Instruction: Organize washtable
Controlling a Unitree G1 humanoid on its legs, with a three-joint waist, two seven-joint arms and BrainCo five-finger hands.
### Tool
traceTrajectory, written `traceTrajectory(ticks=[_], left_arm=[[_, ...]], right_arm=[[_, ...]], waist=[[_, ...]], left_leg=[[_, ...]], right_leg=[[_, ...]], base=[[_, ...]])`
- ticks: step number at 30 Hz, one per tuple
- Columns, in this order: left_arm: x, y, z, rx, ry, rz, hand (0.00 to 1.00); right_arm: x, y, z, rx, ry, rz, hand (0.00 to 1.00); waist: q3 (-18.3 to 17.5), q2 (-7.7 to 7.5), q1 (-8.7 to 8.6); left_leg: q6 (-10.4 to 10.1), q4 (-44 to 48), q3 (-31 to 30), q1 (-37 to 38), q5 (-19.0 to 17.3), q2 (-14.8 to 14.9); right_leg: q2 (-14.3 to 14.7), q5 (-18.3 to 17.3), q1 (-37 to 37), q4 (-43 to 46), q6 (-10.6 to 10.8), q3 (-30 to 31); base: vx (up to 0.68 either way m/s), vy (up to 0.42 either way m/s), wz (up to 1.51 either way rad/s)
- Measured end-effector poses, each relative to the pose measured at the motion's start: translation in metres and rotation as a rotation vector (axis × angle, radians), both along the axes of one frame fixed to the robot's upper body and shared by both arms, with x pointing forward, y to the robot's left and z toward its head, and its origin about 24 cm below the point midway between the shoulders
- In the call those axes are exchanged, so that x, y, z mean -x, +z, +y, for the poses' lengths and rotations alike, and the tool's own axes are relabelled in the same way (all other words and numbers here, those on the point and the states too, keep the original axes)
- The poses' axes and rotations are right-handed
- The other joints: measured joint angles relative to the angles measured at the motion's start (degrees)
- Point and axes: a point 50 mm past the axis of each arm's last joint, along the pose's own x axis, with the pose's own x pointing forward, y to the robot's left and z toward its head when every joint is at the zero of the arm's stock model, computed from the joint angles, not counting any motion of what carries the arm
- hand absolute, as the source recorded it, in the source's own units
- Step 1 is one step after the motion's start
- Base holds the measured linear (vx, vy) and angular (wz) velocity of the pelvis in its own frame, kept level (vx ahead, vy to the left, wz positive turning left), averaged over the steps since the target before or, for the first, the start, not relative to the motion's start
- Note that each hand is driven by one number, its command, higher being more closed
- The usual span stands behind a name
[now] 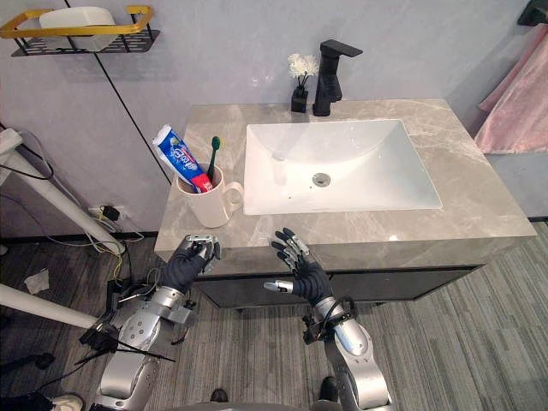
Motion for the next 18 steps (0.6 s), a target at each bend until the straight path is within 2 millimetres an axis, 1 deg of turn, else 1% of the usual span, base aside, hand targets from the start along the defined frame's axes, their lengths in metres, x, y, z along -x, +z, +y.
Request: traceTrajectory(ticks=[7,13,18], left_arm=[[-0.007,0.009,0.010,-0.015,0.038,-0.037,1.00],[-0.009,0.012,0.012,-0.023,0.050,-0.050,1.00],[-0.020,0.025,0.017,-0.034,0.074,-0.107,1.00]], right_arm=[[-0.001,0.000,-0.005,0.000,-0.021,-0.001,0.00],[-0.001,0.001,-0.007,-0.033,-0.031,0.004,0.00],[-0.002,0.001,-0.007,-0.030,-0.033,0.002,0.00]], waist=[[0.4,-0.39,0.06],[1.0,-0.73,0.00],[1.2,-0.88,-0.05]], left_leg=[[0.0,0.0,1.3,-0.1,-0.2,0.0],[-0.1,0.0,1.7,-0.6,-0.5,0.0],[-0.1,0.0,1.8,-0.7,-0.7,0.1]], right_leg=[[0.0,0.0,-0.9,0.1,0.0,1.4],[0.1,0.0,-2.0,0.1,0.0,1.8],[0.2,0.1,-2.1,0.1,0.0,2.1]], base=[[0.00,-0.002,-0.07],[0.01,-0.007,-0.07],[0.00,0.000,0.00]])
